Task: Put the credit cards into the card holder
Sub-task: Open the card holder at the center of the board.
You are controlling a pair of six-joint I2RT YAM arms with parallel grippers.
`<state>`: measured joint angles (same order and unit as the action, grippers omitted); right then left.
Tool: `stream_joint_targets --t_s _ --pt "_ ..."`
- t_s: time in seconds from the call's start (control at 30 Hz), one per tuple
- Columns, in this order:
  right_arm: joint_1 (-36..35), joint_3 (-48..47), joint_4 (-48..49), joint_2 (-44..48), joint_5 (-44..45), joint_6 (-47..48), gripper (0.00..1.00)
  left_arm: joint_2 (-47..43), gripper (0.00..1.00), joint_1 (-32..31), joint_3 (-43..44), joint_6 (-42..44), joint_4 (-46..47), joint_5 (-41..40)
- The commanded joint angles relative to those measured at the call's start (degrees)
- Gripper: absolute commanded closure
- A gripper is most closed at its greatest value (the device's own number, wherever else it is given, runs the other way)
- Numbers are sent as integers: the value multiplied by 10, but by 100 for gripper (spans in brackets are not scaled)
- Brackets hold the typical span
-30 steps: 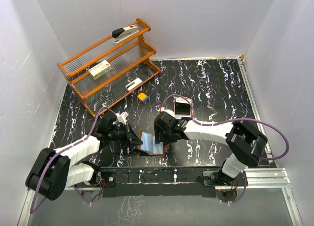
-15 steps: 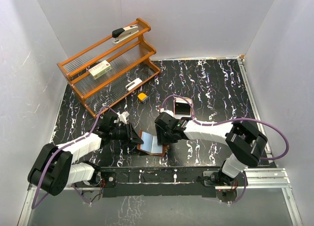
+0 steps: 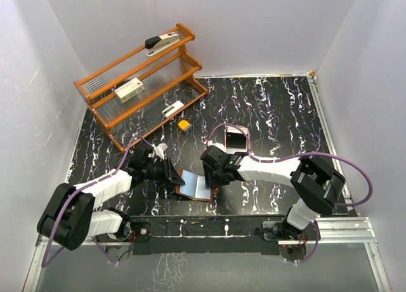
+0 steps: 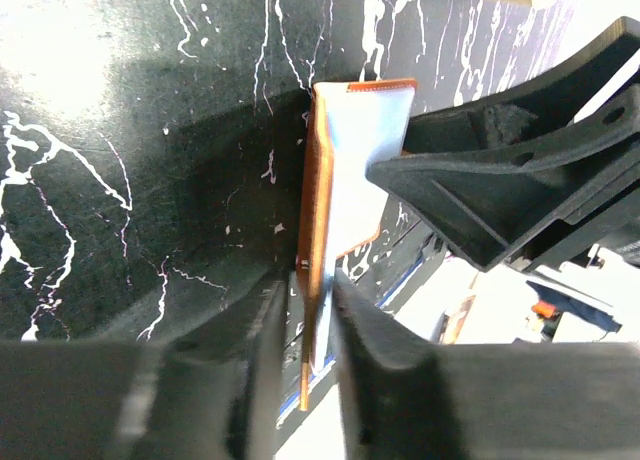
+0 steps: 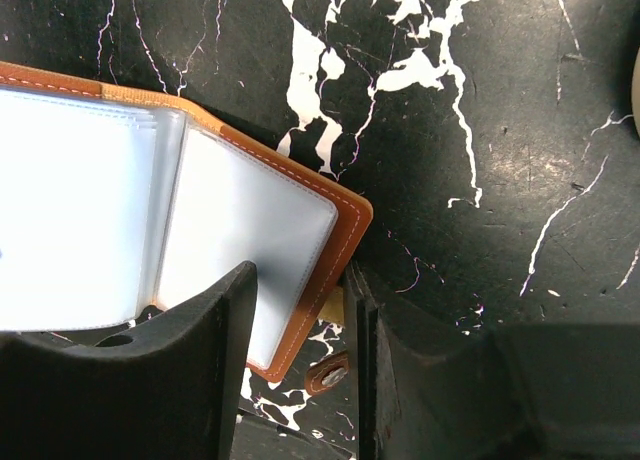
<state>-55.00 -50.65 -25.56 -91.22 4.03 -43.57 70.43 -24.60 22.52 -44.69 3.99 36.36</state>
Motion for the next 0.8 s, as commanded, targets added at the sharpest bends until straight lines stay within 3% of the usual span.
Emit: stream_joint_targets --t_s 0.0,0.1,0.2,0.33,0.5,0.77 --pt "1 10 15 5 12 2 62 -5 88 -3 19 5 -5 9" --pt "0 3 9 9 12 1 62 -11 100 -3 19 -5 3 20" --pt "0 -20 -15 18 9 -2 61 -22 100 -3 18 -13 9 27" --pt "0 -56 -40 56 3 -11 51 -38 100 -3 14 -13 9 23" --pt "0 -64 -1 90 -29 -40 42 -37 100 -3 7 -14 13 21" --pt "0 -71 84 73 -41 -76 45 -42 100 -3 1 -15 12 13"
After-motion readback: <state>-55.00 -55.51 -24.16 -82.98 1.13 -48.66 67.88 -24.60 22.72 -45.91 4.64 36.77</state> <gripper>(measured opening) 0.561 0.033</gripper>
